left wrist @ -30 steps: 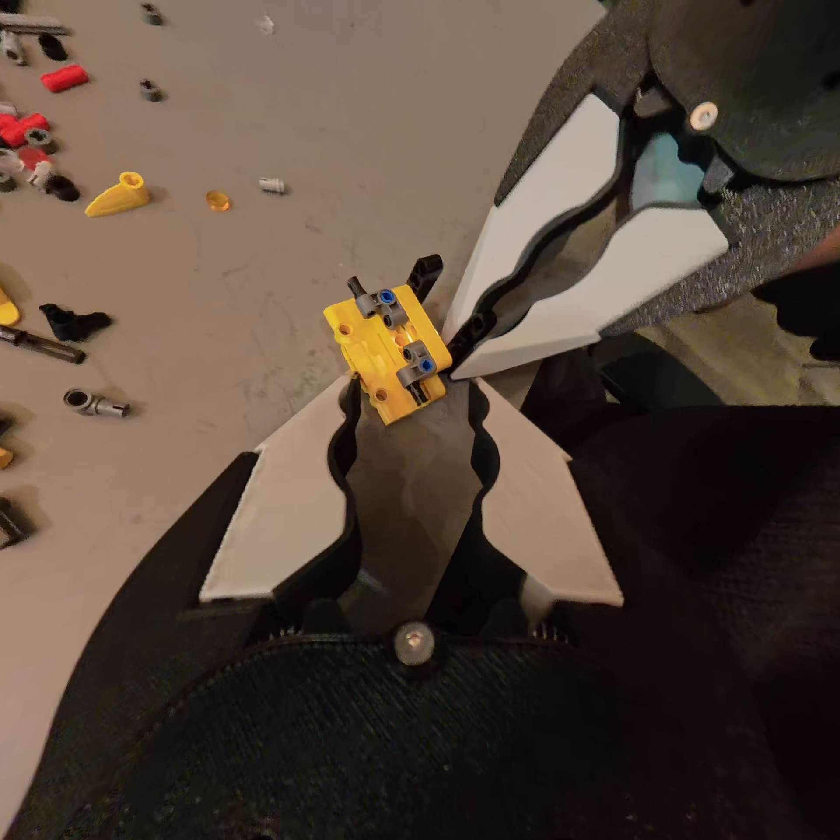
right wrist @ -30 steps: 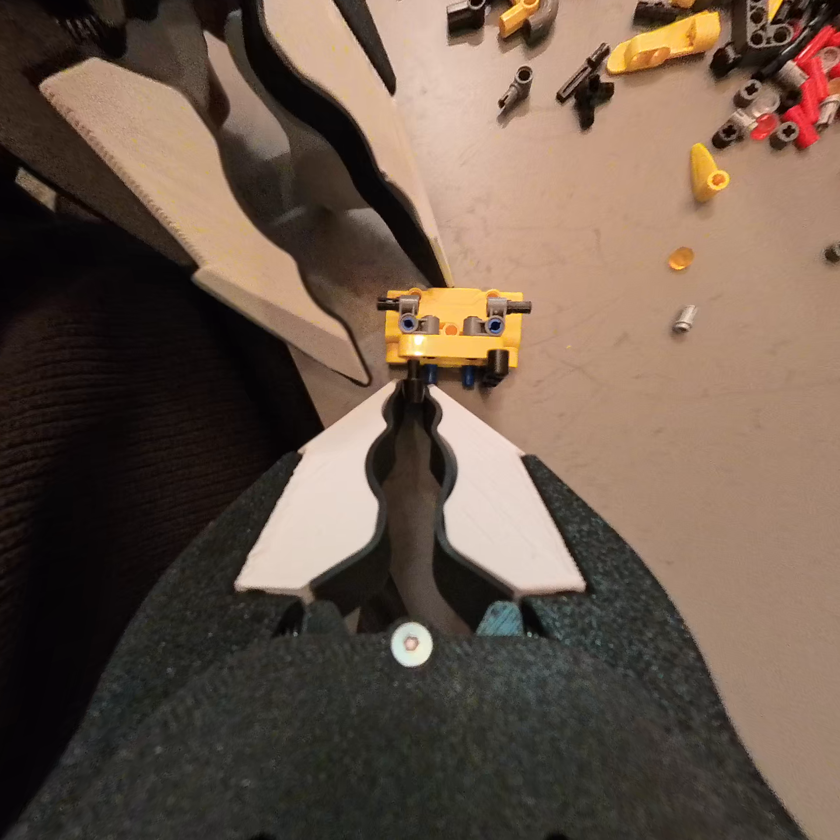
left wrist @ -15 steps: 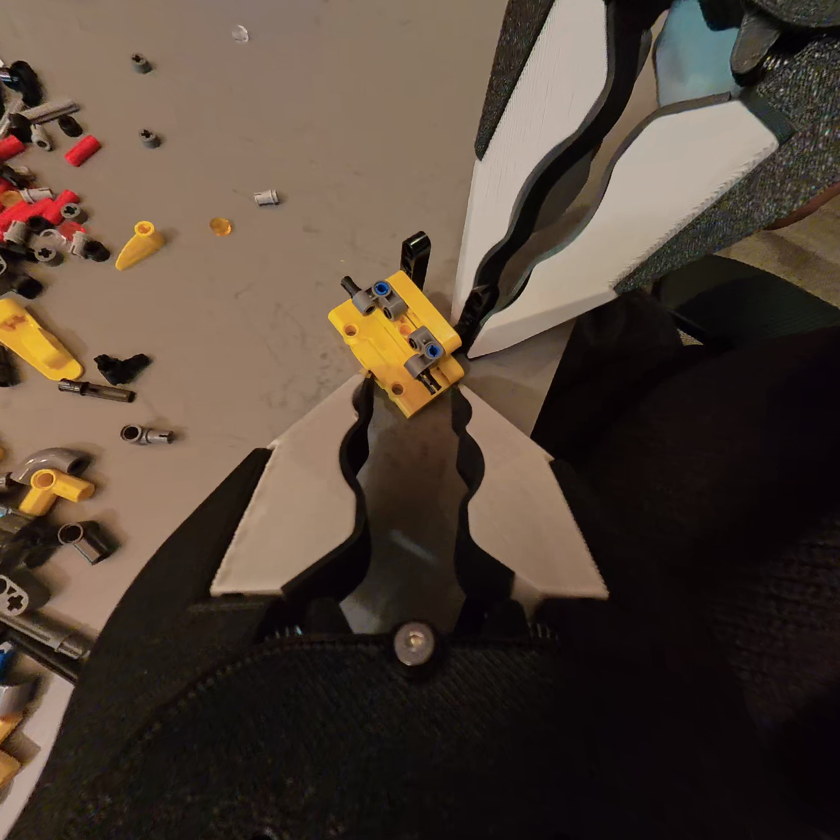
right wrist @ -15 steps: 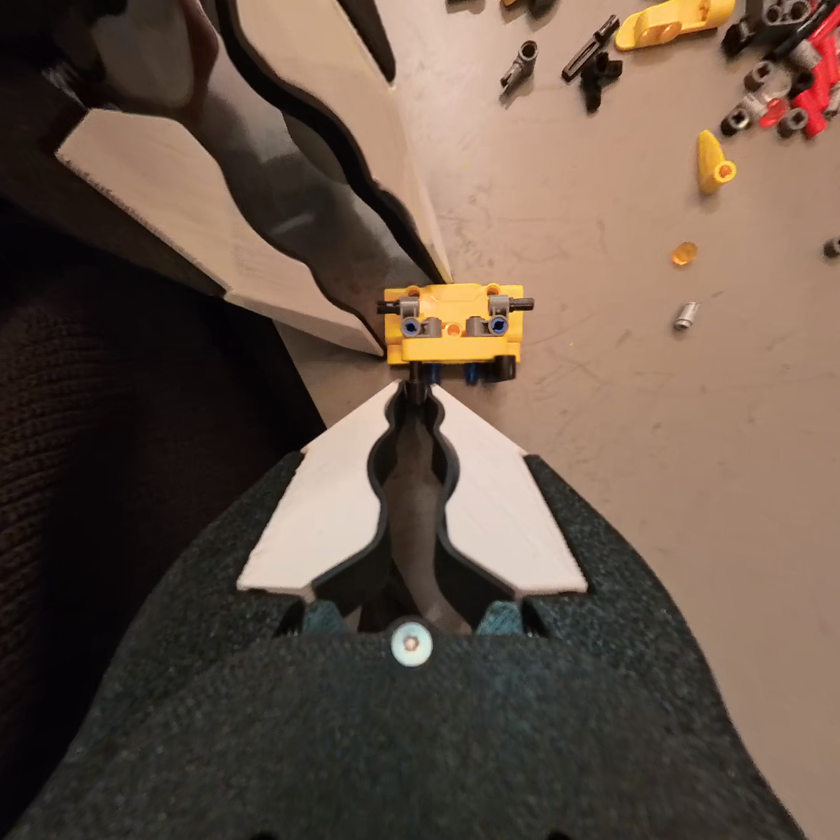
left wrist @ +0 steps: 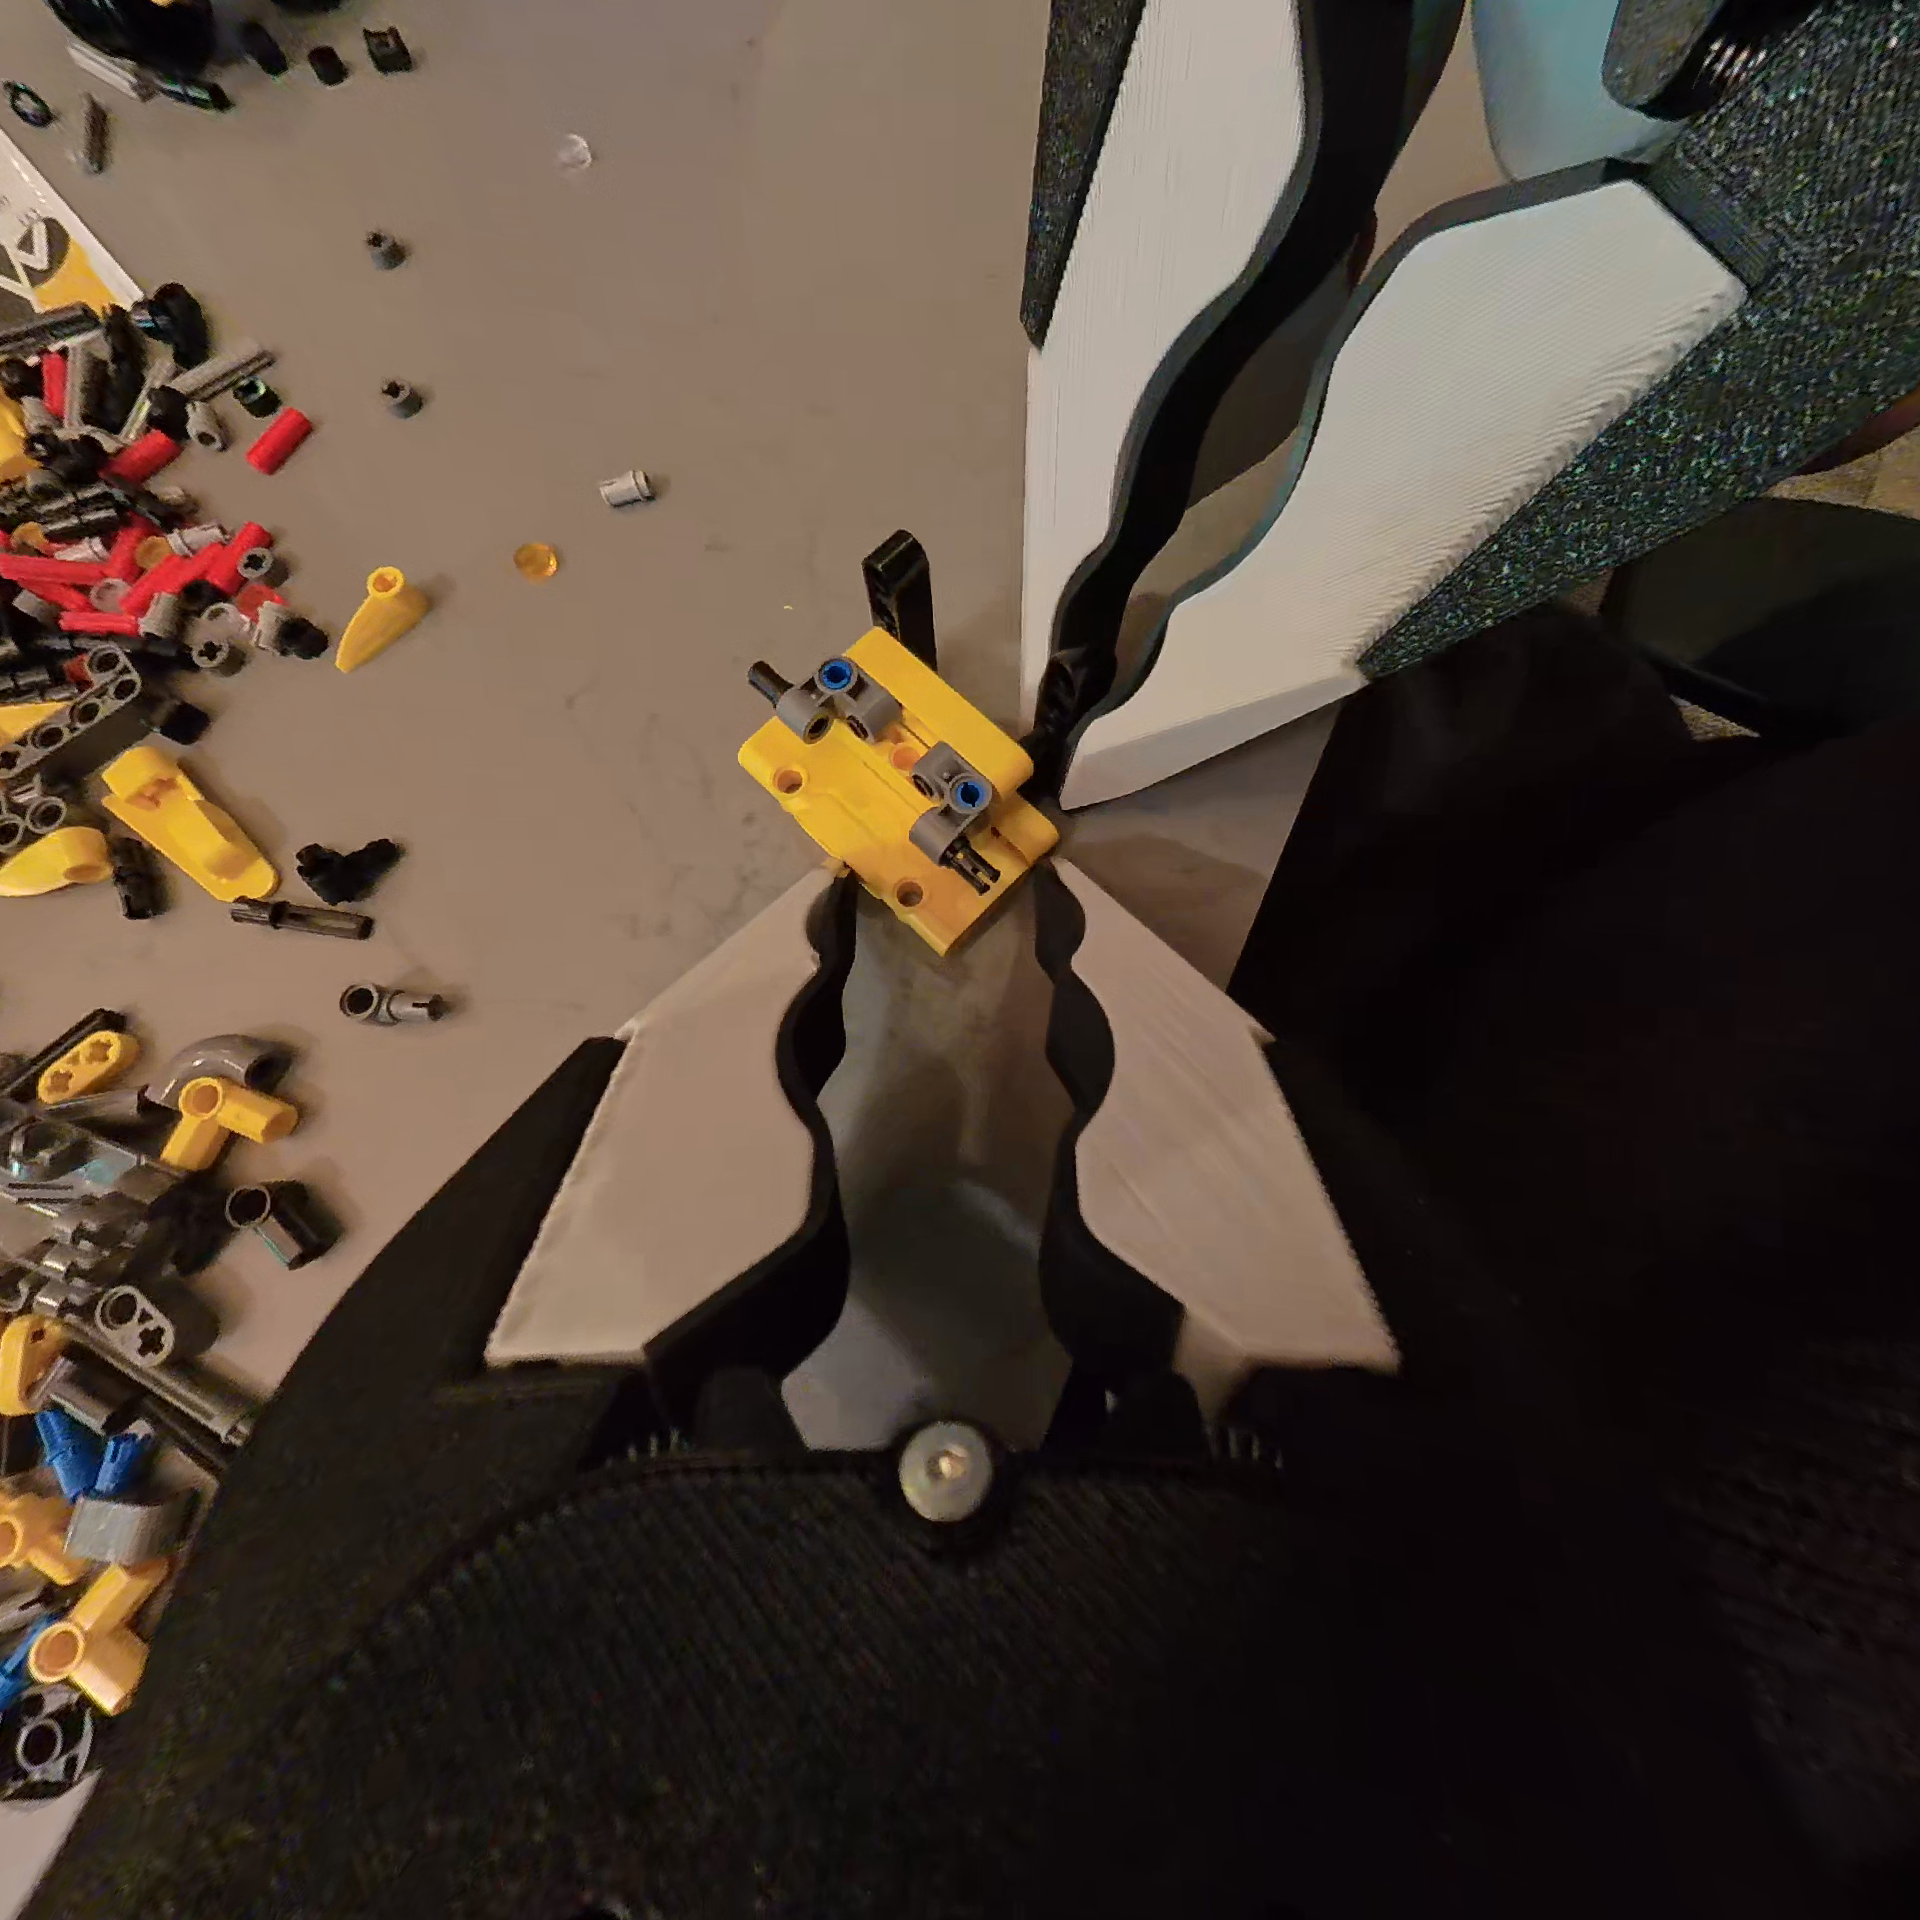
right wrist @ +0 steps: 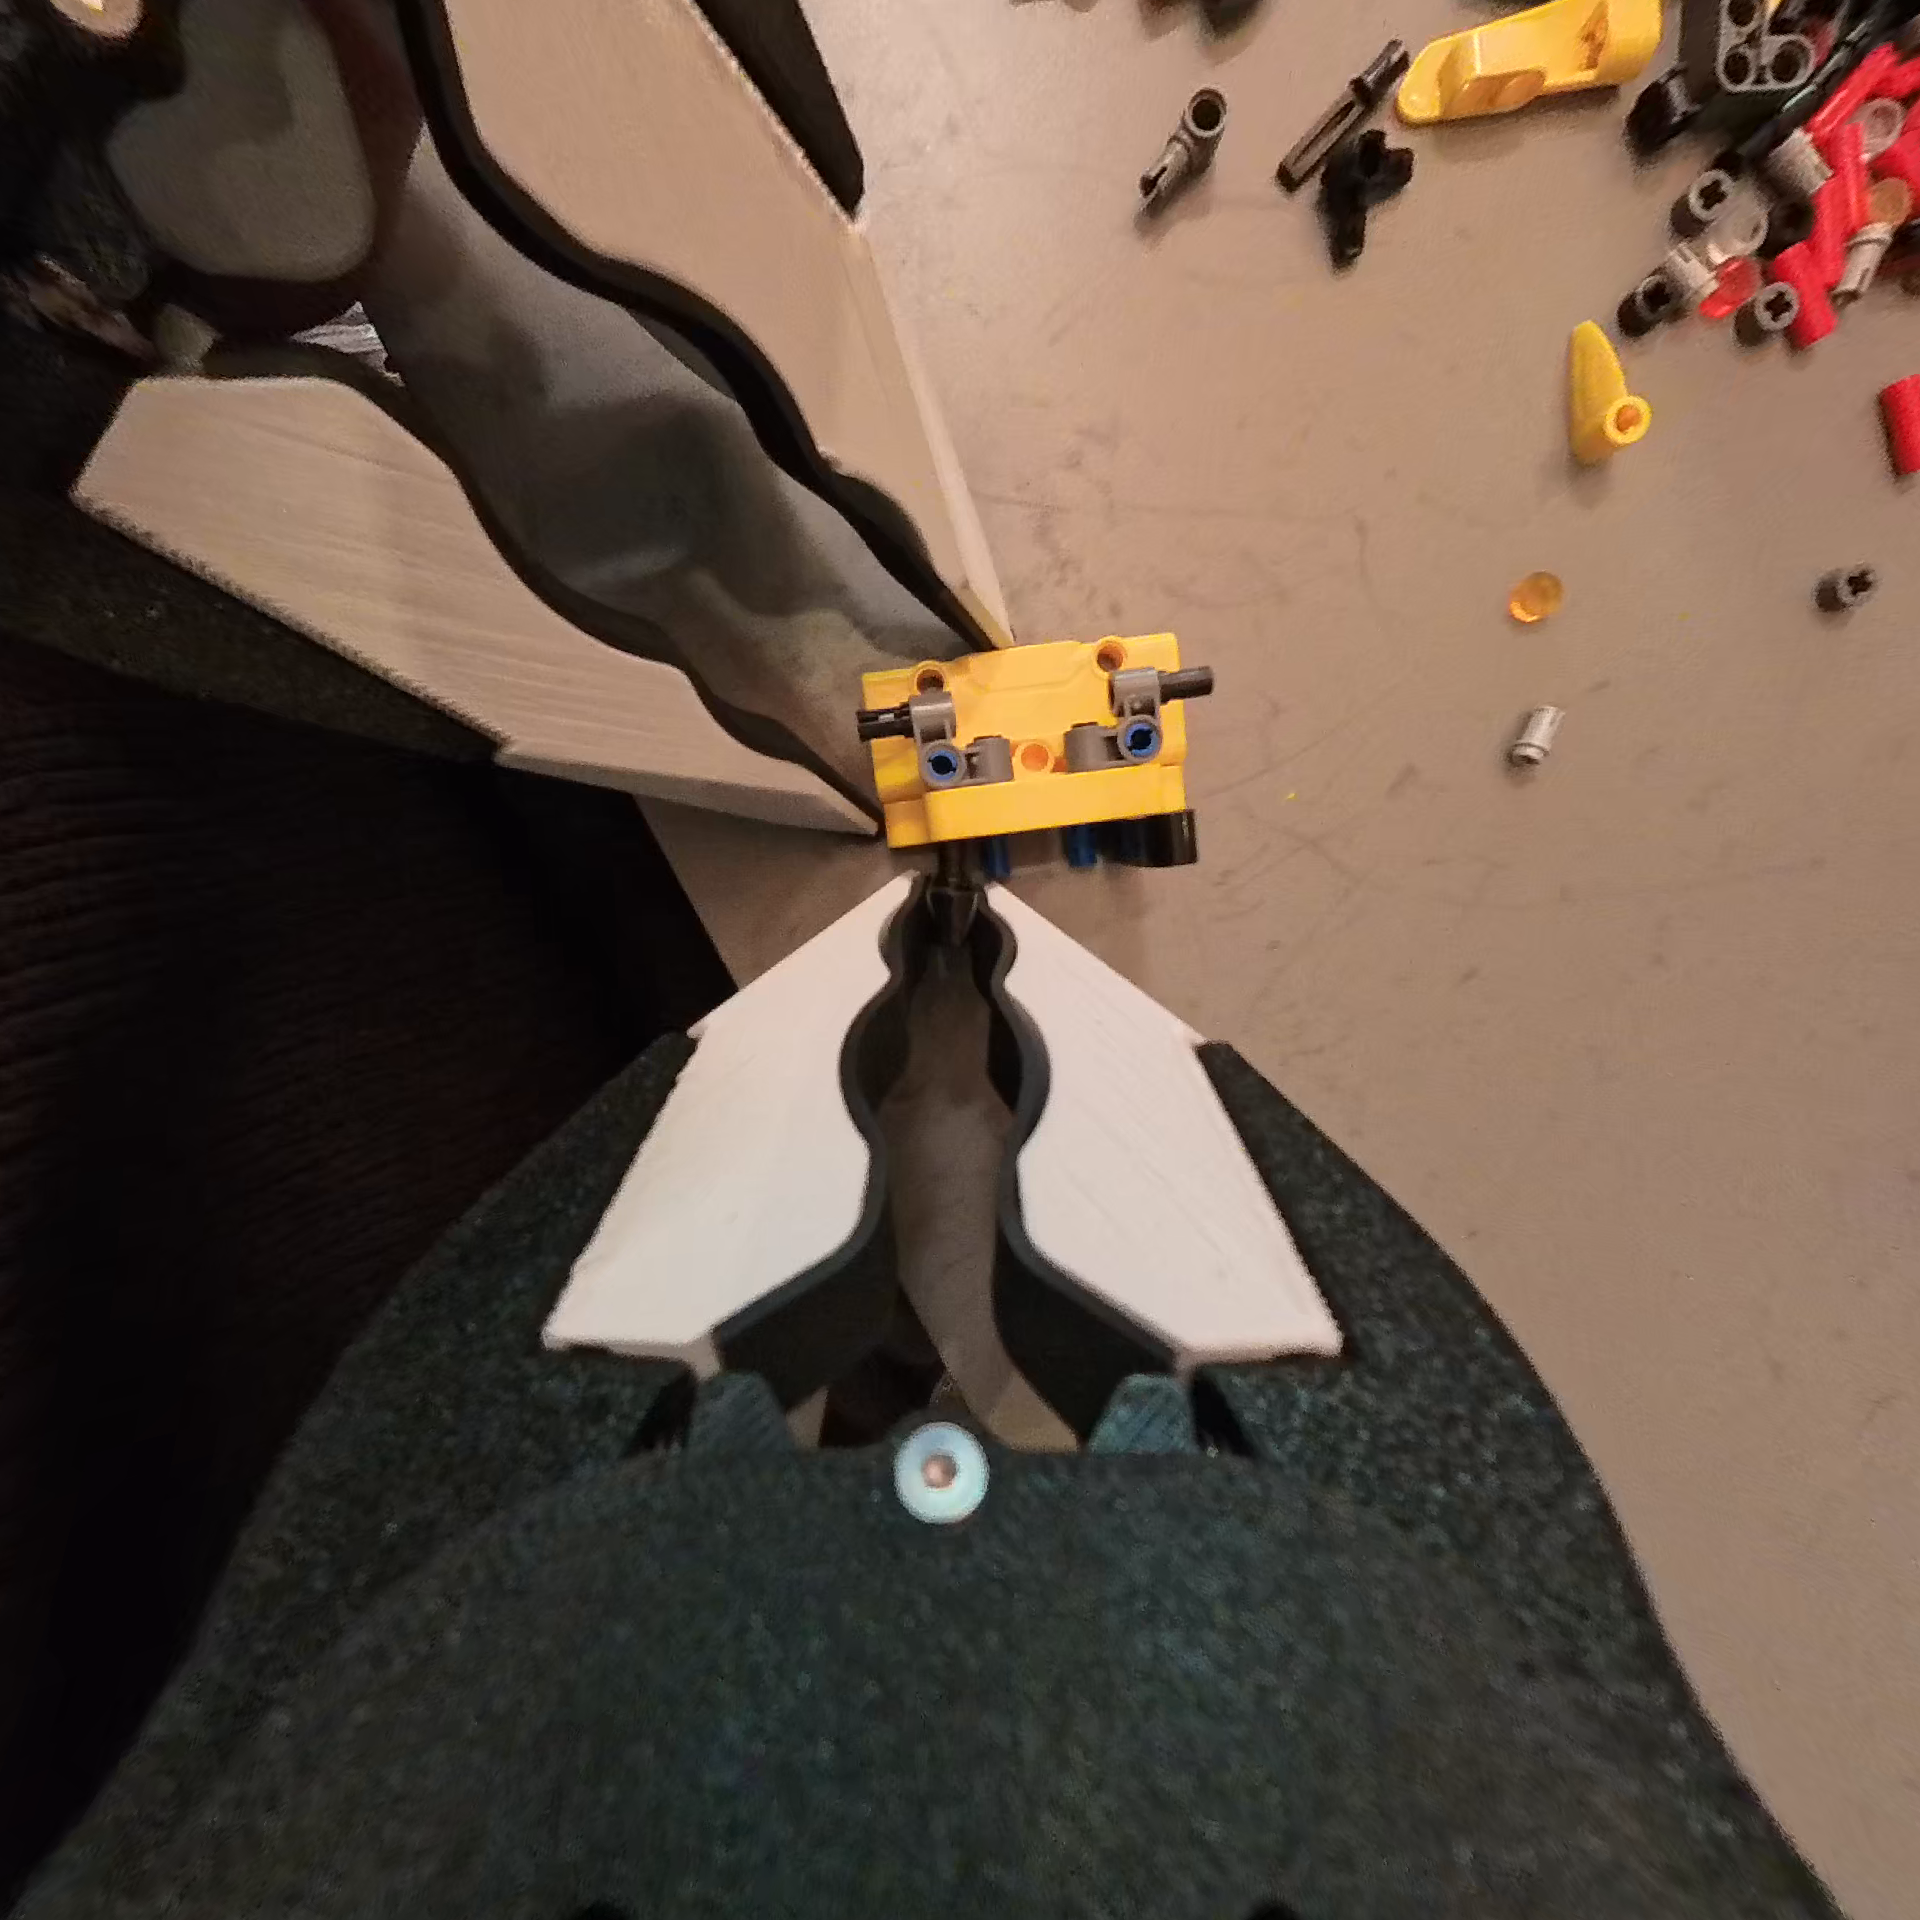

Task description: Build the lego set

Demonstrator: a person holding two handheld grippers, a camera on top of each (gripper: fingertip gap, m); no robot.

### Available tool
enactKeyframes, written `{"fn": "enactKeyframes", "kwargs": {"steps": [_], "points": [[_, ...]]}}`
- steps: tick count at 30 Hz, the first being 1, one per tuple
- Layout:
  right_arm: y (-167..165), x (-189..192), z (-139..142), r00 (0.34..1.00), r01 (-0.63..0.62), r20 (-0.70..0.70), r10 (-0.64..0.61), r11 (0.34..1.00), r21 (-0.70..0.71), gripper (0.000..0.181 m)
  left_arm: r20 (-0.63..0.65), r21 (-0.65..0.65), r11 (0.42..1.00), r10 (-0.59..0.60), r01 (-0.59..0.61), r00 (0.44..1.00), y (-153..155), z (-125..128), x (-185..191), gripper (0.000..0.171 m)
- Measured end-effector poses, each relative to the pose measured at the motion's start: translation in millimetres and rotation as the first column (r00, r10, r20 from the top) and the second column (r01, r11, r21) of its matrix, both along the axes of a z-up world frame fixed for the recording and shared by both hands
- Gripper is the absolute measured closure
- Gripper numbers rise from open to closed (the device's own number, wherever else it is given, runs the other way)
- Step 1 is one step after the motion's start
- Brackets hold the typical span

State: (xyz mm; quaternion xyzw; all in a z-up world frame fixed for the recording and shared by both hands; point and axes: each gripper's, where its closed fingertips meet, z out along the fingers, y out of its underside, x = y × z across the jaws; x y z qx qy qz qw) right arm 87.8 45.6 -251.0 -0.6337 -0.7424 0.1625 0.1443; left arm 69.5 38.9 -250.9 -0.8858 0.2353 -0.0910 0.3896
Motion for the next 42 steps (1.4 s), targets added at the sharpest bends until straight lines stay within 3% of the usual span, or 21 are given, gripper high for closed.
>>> {"fn": "enactKeyframes", "kwargs": {"steps": [21,27,42], "points": [[0.3,-1.3,0.9,0.983,-0.170,-0.072,0.167,0.985,-0.042,0.177,-0.004,0.004,1.000,-0.013,0.013,1.000,1.3,-0.1,0.2,0.137],[0.1,-0.6,1.5,0.991,-0.105,-0.092,0.093,0.984,-0.145,0.176,0.000,-0.003,1.000,-0.020,0.020,1.000,1.1,-0.1,-0.1,0.138],[3.4,3.4,1.5,0.992,-0.058,-0.116,0.047,0.994,-0.089,0.175,0.027,-0.021,1.000,-0.013,0.014,1.000,0.2,-0.6,-0.9,0.138]]}}
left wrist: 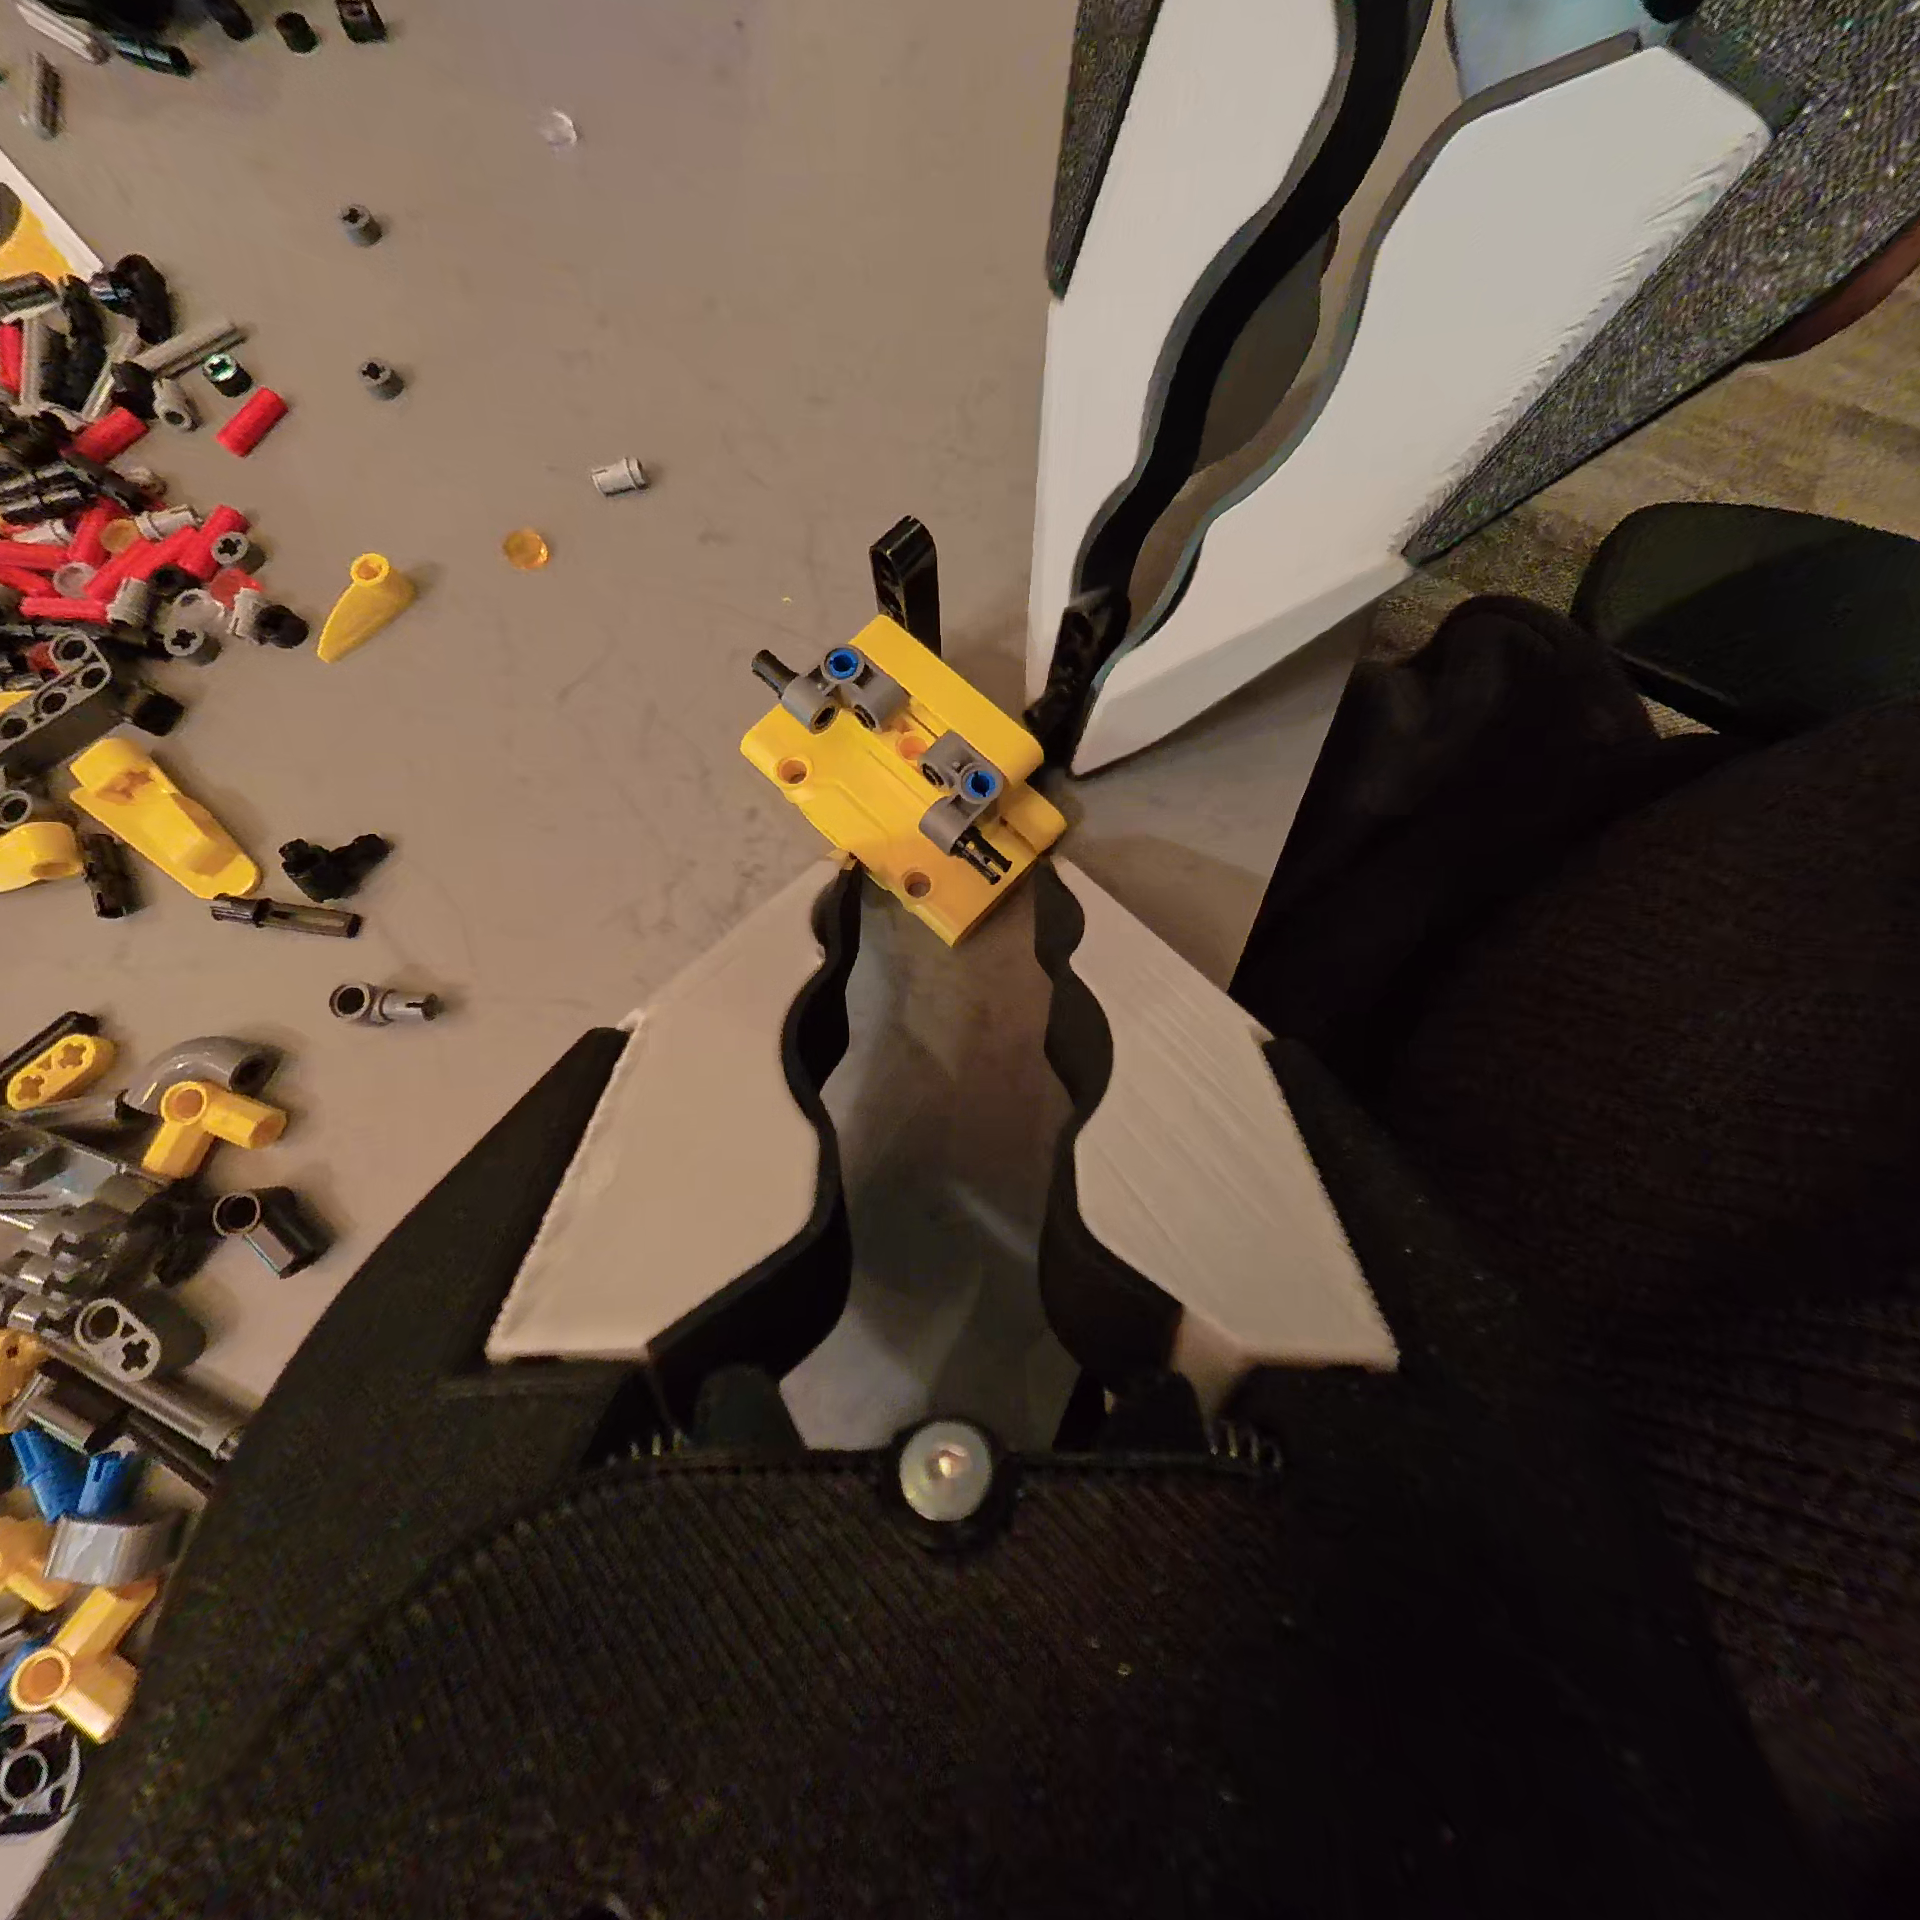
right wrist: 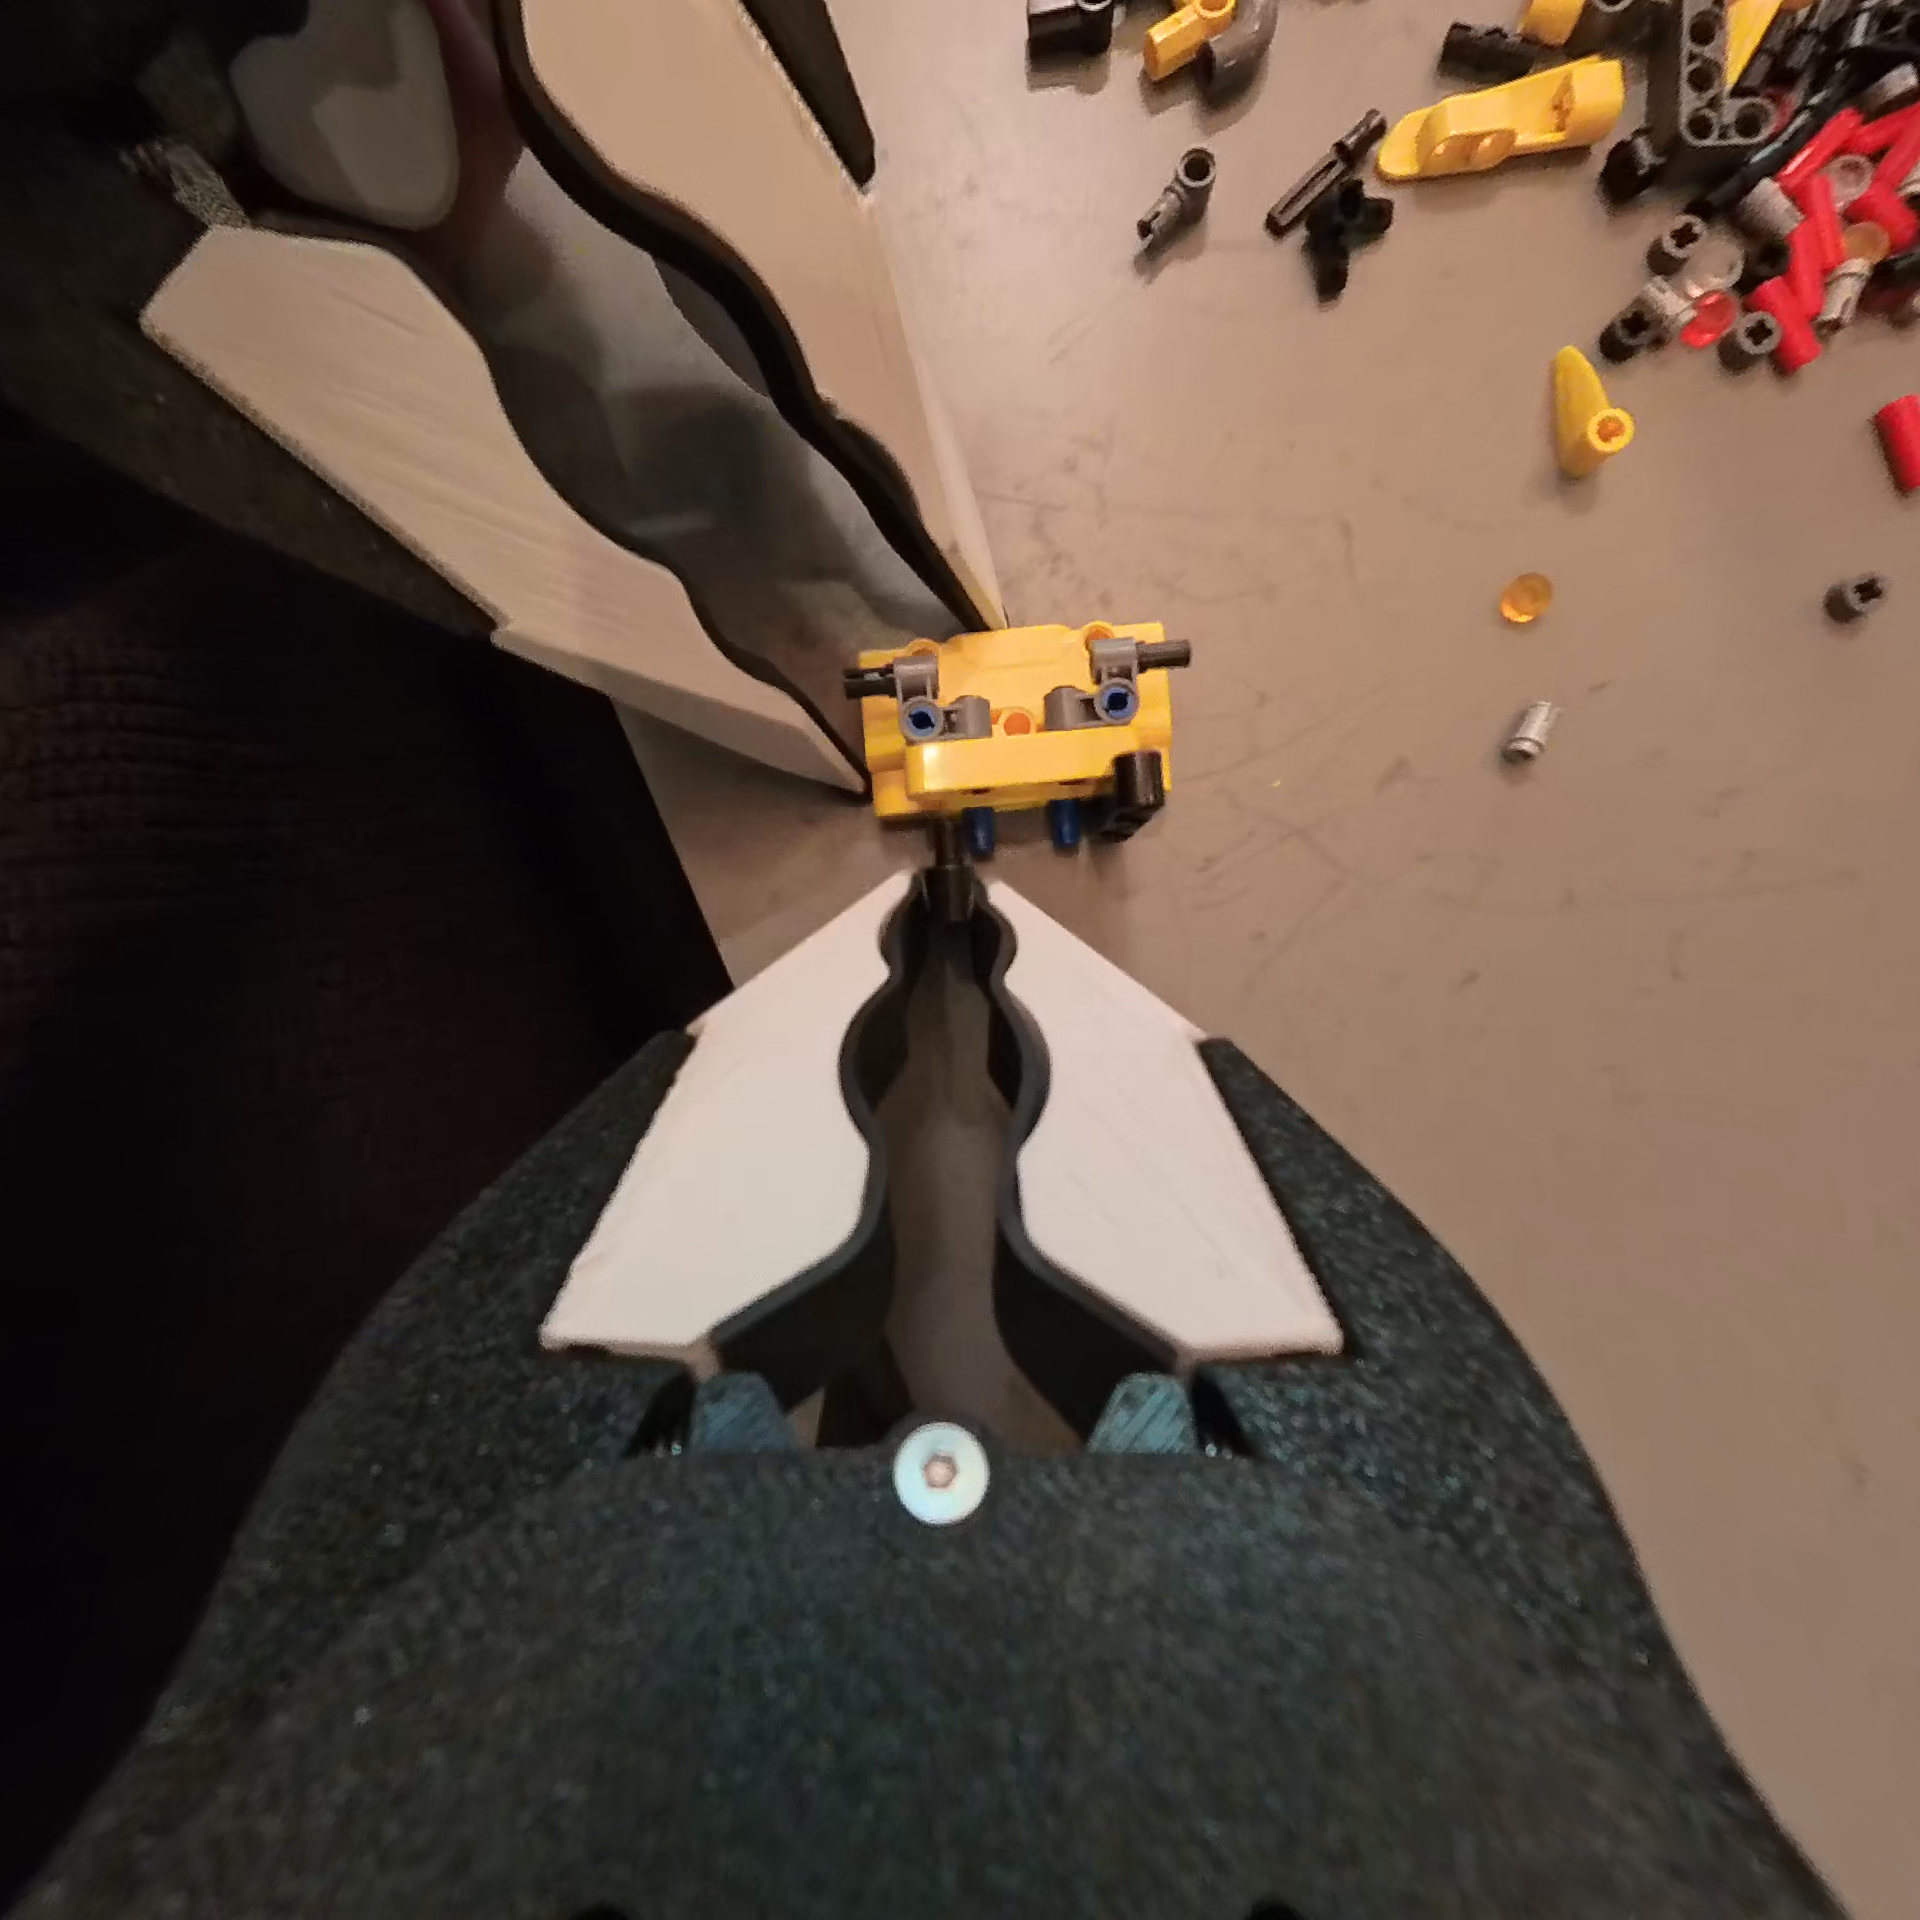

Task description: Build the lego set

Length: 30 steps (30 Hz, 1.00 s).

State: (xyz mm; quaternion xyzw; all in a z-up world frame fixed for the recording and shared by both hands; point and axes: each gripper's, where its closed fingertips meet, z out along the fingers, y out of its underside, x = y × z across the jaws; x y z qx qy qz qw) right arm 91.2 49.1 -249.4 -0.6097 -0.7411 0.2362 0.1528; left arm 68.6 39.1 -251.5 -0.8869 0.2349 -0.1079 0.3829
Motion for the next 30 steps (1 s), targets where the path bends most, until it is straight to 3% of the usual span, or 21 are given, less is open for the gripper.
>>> {"fn": "enactKeyframes", "kwargs": {"steps": [6,10,14,17,20,24,30], "points": [[5.0,11.0,10.1,0.997,0.045,-0.058,-0.047,0.998,-0.041,0.175,0.014,-0.010,1.000,-0.001,0.001,1.000,-1.2,0.1,0.4,0.138],[10.9,14.6,21.7,0.978,0.086,-0.177,-0.107,0.989,-0.123,0.175,0.059,-0.013,1.000,0.008,-0.007,0.998,-5.9,4.6,0.9,0.113],[10.4,19.2,31.6,0.943,0.084,-0.300,-0.146,0.974,-0.210,0.175,0.127,0.106,0.991,0.063,-0.077,0.990,-4.8,35.3,-7.9,0.107],[-3.3,20.7,37.2,0.912,0.022,-0.389,-0.131,0.962,-0.271,0.175,0.293,0.158,0.987,-0.020,-0.028,0.956,-9.1,65.4,12.5,0.122],[-18.6,21.4,50.7,0.864,-0.054,-0.481,-0.152,0.921,-0.387,0.175,0.384,0.107,0.993,-0.092,0.055,0.919,-10.2,65.6,37.6,0.125],[-24.1,28.7,56.9,0.833,-0.103,-0.521,-0.185,0.874,-0.475,0.174,0.520,0.095,0.988,-0.155,0.123,0.840,-9.8,73.2,61.7,0.142],[-25.7,33.6,59.0,0.809,-0.134,-0.565,-0.163,0.885,-0.446,0.174,0.500,0.068,0.981,-0.191,0.182,0.845,-12.7,68.5,71.9,0.159]]}}
